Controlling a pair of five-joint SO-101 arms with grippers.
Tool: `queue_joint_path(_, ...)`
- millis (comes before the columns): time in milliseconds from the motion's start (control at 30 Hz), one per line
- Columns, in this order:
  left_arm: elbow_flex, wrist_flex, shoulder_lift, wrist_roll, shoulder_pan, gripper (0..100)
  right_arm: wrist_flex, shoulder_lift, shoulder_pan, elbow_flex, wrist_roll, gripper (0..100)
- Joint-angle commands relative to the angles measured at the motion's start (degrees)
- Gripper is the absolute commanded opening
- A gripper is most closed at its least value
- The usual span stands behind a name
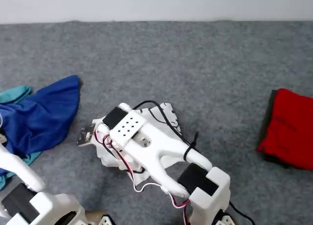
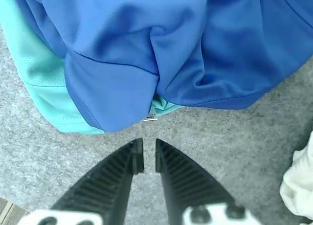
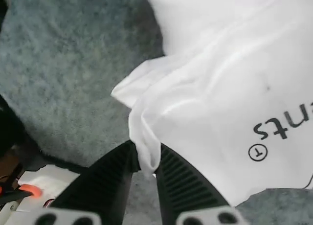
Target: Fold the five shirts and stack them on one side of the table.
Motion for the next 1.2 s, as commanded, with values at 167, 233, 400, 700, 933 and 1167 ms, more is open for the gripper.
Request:
queue_joint_path(167, -0.2, 1.4, -2.5, -0.5, -0.4, 5, -2.1, -0.7, 0.6, 4.9, 0.4, 2.4)
queue_joint_path(233, -0.2, 1.4, -2.5, -0.5, -0.4, 5, -2.4, -0.5, 0.6, 5.0, 0.3, 8.0)
queue_joint_path(400, -0.2, 1.4, -2.5, -0.5, -0.3, 5, -0.8, -0.4, 0.7, -1.8, -6.4, 23.9)
queue_joint_path(700, -0.2, 1.3, -2.4, -0.5, -0.1, 5, -6.5, 0.0, 0.6, -14.0, -20.7, 22.6)
queue_joint_path(933, -0.1, 1.3, -2.4, -0.5, -0.1, 5, -15.9, 4.5, 0.6, -14.6, -29.2, 22.7)
queue_joint_path(1167, -0.1, 1.3, -2.4, -0.5, -0.1, 5, -16.5, 15.8, 0.8, -23.6, -37.3, 22.7)
